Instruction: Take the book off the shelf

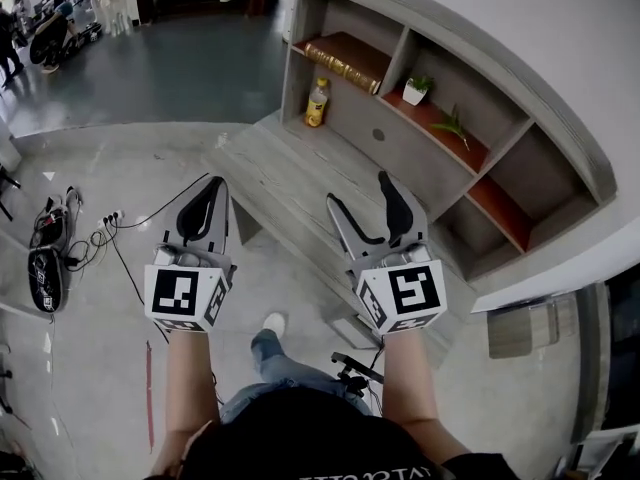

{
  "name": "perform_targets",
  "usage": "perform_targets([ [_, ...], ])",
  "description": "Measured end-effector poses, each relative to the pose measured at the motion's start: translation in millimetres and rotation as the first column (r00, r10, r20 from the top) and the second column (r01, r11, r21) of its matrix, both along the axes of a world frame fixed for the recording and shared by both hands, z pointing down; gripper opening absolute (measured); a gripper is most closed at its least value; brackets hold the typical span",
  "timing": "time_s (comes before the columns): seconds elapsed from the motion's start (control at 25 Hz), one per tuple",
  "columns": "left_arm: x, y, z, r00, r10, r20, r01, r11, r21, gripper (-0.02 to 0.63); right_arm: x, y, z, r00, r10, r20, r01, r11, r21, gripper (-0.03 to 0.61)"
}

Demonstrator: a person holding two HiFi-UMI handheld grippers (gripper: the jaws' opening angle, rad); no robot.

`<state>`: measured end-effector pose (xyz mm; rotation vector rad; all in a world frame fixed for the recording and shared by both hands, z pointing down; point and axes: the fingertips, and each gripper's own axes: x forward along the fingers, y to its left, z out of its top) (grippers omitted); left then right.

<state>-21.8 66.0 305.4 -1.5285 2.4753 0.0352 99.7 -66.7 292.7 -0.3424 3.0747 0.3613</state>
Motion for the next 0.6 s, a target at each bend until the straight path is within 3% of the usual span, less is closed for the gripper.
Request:
perform_targets([
  [0.36, -100.6, -91.8, -8.9, 0.998, 0.061, 0.001, -0.061, 0.998, -0.028, 0.012, -87.9, -81.9, -1.9, 0.998, 0.063, 0.017, -0.061, 0.995, -0.076, 0.344],
  [0.6, -140.0, -156.8, -1.7, 0.991, 0.135, -0.005, -0.135, 0.988, -0.075, 0.012, -120.2, -136.6, 5.4, 0.991, 0.131, 0.030, -0.124, 0.980, -0.155, 0.344],
])
